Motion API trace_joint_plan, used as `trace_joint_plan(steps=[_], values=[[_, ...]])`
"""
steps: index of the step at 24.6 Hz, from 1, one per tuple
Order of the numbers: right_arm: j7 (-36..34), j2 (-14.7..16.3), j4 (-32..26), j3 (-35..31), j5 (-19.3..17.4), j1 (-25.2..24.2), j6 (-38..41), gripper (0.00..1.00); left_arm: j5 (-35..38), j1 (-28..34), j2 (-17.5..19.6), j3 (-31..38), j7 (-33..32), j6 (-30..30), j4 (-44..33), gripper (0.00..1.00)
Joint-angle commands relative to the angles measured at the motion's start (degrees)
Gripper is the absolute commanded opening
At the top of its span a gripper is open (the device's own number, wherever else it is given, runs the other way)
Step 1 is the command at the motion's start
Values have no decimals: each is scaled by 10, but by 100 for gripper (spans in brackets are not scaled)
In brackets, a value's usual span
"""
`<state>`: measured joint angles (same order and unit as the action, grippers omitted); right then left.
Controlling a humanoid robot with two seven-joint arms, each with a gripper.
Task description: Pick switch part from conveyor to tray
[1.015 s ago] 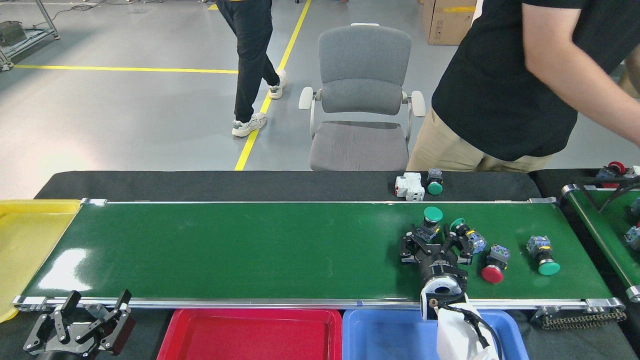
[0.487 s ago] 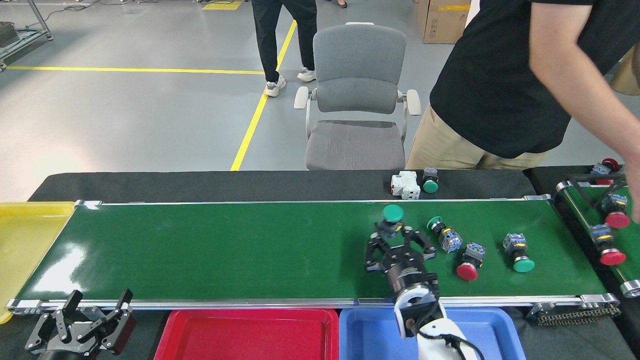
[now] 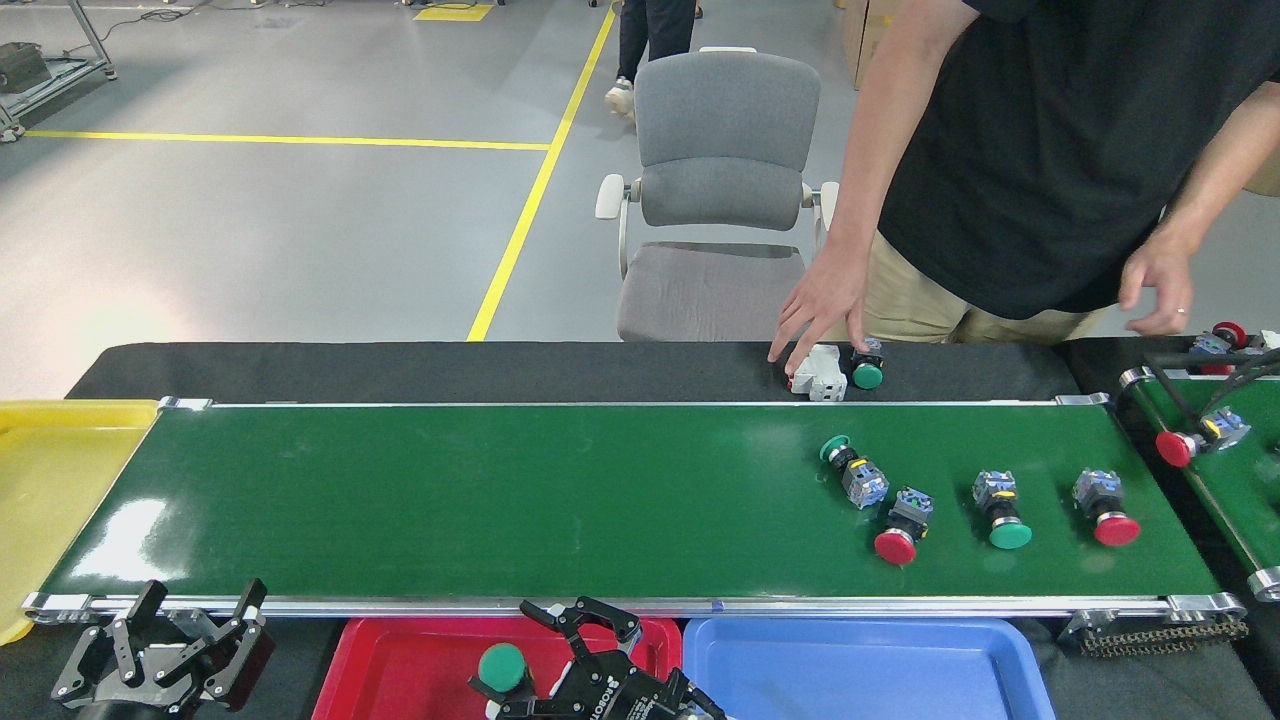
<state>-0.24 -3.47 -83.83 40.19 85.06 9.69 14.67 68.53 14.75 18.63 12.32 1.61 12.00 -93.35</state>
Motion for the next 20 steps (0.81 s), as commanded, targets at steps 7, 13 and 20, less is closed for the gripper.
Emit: trace_joint_plan(steps=[7,13,20], values=[[-114,9,-112,-267,-5,-188,-245,100,0,14,8,2,2,3,-12,100],[-131,7,-118,-317,-50,-245,-266,100,0,27,9,2,2,3,-13,100],[-47,-25,-78,-267,-6,-158,-269,100,1,20,9,2,1,3,-10,100]])
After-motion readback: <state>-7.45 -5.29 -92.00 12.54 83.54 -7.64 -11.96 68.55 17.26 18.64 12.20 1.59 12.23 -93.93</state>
